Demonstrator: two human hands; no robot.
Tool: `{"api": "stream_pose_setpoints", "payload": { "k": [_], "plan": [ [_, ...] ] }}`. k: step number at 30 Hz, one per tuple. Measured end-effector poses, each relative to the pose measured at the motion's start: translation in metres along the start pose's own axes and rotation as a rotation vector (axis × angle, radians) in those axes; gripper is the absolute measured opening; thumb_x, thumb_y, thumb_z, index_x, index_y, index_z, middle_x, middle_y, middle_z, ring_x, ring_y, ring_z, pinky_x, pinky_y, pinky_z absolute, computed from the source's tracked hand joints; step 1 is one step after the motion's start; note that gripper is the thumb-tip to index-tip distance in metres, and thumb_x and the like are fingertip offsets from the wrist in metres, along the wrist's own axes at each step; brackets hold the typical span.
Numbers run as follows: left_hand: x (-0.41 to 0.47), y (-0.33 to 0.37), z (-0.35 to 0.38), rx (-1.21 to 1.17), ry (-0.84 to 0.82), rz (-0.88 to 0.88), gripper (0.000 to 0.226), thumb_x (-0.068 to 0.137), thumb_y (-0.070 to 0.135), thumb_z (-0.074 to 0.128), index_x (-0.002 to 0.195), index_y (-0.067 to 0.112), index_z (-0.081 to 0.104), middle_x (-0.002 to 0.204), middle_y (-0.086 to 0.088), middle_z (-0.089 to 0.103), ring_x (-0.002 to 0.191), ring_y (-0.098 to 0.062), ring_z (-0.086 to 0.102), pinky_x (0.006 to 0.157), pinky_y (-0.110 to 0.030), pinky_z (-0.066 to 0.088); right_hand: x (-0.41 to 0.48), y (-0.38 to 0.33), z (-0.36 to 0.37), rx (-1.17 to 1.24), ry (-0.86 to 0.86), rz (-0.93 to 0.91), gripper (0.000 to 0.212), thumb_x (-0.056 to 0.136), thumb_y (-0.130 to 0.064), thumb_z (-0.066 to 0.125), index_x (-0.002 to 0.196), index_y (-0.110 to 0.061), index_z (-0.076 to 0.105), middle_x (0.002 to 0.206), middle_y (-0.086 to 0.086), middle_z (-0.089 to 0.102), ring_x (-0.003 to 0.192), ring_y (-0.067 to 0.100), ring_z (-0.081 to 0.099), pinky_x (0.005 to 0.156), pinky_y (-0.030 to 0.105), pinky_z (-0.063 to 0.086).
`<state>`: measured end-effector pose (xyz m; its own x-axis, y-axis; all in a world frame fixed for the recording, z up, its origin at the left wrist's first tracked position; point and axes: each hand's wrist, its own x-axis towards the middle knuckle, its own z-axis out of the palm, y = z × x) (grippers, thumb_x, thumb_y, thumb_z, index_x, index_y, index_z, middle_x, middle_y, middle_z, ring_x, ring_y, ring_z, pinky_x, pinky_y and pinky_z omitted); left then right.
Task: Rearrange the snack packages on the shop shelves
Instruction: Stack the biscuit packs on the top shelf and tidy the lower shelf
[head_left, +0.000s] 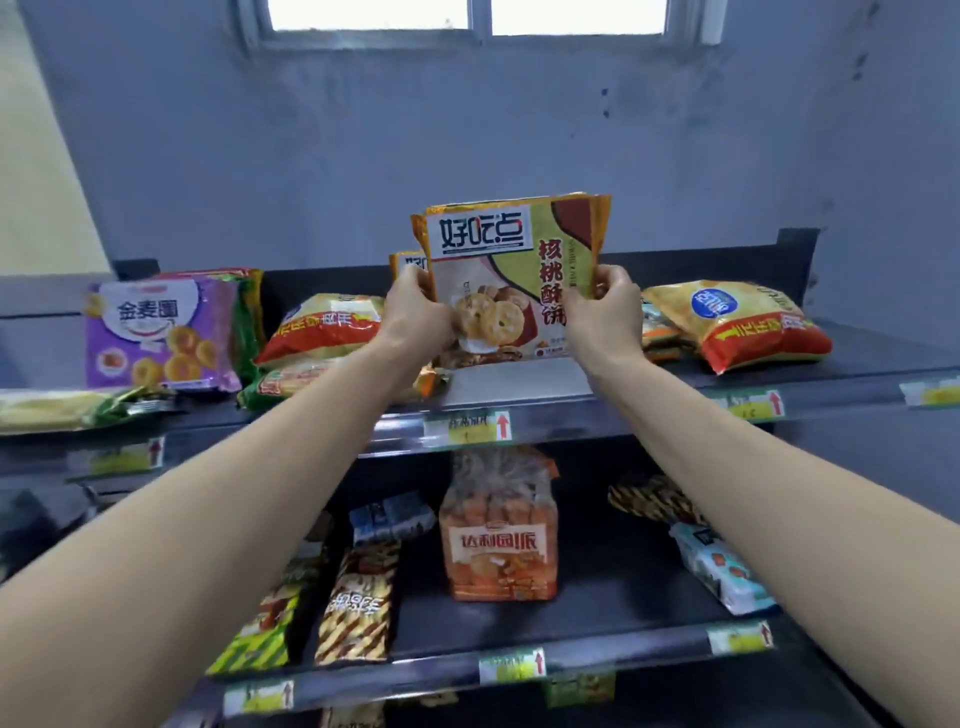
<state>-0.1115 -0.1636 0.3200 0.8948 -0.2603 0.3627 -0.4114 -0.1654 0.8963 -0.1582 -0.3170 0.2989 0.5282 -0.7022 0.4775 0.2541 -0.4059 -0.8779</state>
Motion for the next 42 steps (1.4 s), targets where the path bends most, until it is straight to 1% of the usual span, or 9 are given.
{"api": "stream_pose_setpoints", "payload": {
  "k": [10, 15, 17, 20, 26, 30, 34, 38, 42],
  "plan": [
    [0.119, -0.025, 0.005, 0.098, 0.179, -0.058, 0.025, 0.087, 0.002, 0.056, 0.108, 0.010, 0.046, 0.104, -0.009, 0.058, 0.094, -0.022, 0.058, 0.071, -0.031, 0.051, 0.093, 0.023, 0.064, 0.068, -0.288, 0.073, 0.019, 0.088, -0.008, 0.054, 0.104, -0.018, 0.057, 0.100, 0.002, 0.068, 0.092, 0.021, 0.066, 0.082, 0.039, 0.057],
    [0.149, -0.066, 0.014, 0.197, 0.166, -0.229, 0.019, 0.082, -0.002, 0.055, 0.100, 0.003, 0.051, 0.105, -0.016, 0.060, 0.093, -0.030, 0.060, 0.079, -0.037, 0.053, 0.118, 0.062, 0.101, -0.140, -0.488, 0.269, 0.026, 0.074, -0.003, 0.057, 0.099, -0.005, 0.065, 0.103, 0.017, 0.070, 0.094, 0.032, 0.067, 0.084, 0.044, 0.057],
    [0.156, -0.079, 0.015, 0.173, 0.149, -0.258, 0.007, 0.081, -0.003, 0.056, 0.085, 0.002, 0.053, 0.096, -0.018, 0.061, 0.085, -0.030, 0.061, 0.075, -0.039, 0.054, 0.122, 0.069, 0.110, -0.152, -0.550, 0.316, 0.027, 0.075, -0.002, 0.057, 0.100, -0.005, 0.065, 0.103, 0.016, 0.069, 0.087, 0.030, 0.066, 0.068, 0.038, 0.056],
    [0.168, -0.087, 0.014, 0.178, 0.167, -0.265, 0.013, 0.081, -0.004, 0.055, 0.091, 0.002, 0.050, 0.093, -0.018, 0.060, 0.083, -0.032, 0.062, 0.069, -0.039, 0.054, 0.128, 0.070, 0.121, -0.084, -0.545, 0.375, 0.018, 0.076, 0.000, 0.055, 0.093, -0.007, 0.061, 0.092, 0.016, 0.065, 0.071, 0.026, 0.056, 0.049, 0.027, 0.040],
    [0.179, -0.093, 0.013, 0.225, 0.174, -0.280, 0.021, 0.084, -0.002, 0.051, 0.104, 0.004, 0.046, 0.104, -0.017, 0.060, 0.097, -0.035, 0.063, 0.083, -0.042, 0.056, 0.133, 0.074, 0.129, -0.029, -0.509, 0.380, 0.017, 0.080, 0.001, 0.052, 0.092, -0.010, 0.057, 0.102, 0.015, 0.064, 0.079, 0.024, 0.056, 0.063, 0.032, 0.043],
    [0.170, -0.085, 0.010, 0.221, 0.143, -0.275, 0.013, 0.086, -0.005, 0.047, 0.092, 0.005, 0.051, 0.092, -0.013, 0.060, 0.093, -0.031, 0.063, 0.084, -0.041, 0.055, 0.127, 0.072, 0.122, -0.087, -0.498, 0.308, 0.013, 0.082, 0.000, 0.053, 0.085, -0.012, 0.054, 0.101, 0.012, 0.064, 0.076, 0.023, 0.059, 0.058, 0.029, 0.046],
    [0.148, -0.068, 0.007, 0.262, 0.165, -0.164, 0.022, 0.086, -0.004, 0.049, 0.103, 0.009, 0.044, 0.101, -0.008, 0.054, 0.095, -0.023, 0.055, 0.083, -0.036, 0.051, 0.109, 0.063, 0.110, -0.129, -0.459, 0.216, 0.028, 0.081, -0.003, 0.056, 0.108, -0.011, 0.054, 0.108, 0.008, 0.063, 0.099, 0.025, 0.061, 0.087, 0.038, 0.054],
    [0.108, -0.051, 0.006, 0.202, 0.098, -0.033, 0.040, 0.088, -0.003, 0.051, 0.126, 0.007, 0.043, 0.112, -0.005, 0.051, 0.100, -0.018, 0.050, 0.075, -0.025, 0.046, 0.079, 0.047, 0.091, -0.142, -0.447, 0.131, 0.049, 0.084, -0.008, 0.061, 0.131, -0.009, 0.049, 0.120, 0.006, 0.057, 0.111, 0.024, 0.055, 0.095, 0.036, 0.047],
    [0.060, -0.039, 0.006, 0.131, 0.037, 0.087, 0.033, 0.088, -0.002, 0.054, 0.120, 0.005, 0.051, 0.110, -0.007, 0.059, 0.098, -0.017, 0.057, 0.069, -0.018, 0.050, 0.040, 0.029, 0.062, -0.145, -0.435, 0.020, 0.040, 0.087, -0.010, 0.059, 0.127, -0.011, 0.054, 0.116, 0.003, 0.058, 0.105, 0.019, 0.055, 0.088, 0.031, 0.047]
  ]
}}
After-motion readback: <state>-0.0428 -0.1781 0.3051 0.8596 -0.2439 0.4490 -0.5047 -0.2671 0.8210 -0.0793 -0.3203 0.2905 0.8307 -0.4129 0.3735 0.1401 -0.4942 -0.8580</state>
